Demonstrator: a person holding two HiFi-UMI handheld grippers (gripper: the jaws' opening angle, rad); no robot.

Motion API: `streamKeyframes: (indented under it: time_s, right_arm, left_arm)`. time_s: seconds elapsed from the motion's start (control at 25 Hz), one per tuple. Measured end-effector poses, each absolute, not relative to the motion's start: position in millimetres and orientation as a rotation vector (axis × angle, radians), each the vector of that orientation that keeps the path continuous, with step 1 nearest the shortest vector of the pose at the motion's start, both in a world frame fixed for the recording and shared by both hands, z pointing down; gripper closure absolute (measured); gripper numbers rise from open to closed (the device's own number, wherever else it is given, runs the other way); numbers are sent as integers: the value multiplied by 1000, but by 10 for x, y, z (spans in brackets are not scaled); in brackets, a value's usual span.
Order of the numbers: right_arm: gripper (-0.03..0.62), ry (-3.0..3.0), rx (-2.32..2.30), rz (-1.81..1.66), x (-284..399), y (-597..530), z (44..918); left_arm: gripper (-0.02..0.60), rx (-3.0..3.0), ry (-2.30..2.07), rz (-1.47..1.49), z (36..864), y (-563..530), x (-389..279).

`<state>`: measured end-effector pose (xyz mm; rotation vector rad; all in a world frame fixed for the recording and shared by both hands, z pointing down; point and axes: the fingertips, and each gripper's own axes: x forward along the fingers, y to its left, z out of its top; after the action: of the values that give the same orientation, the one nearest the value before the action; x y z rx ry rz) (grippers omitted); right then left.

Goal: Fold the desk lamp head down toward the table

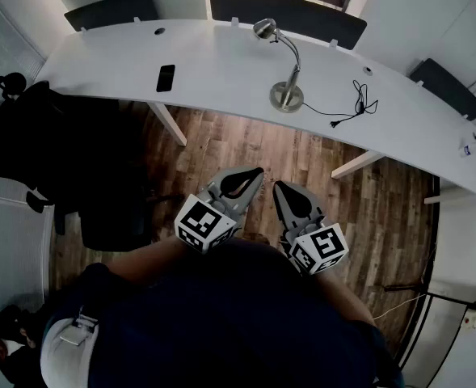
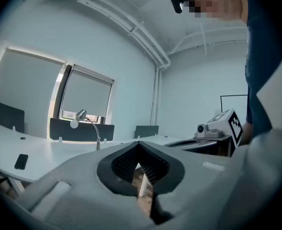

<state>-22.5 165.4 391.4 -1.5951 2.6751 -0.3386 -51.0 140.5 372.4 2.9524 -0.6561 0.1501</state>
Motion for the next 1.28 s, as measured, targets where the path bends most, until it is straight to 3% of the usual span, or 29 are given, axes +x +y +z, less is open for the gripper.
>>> streamKeyframes:
  time_s: [1.28]
  right_arm:
    - [582,2526,-1795,-307,-593,1136,3846]
  left_arm:
    - [575,3024,-538,61,3573,964,-1103]
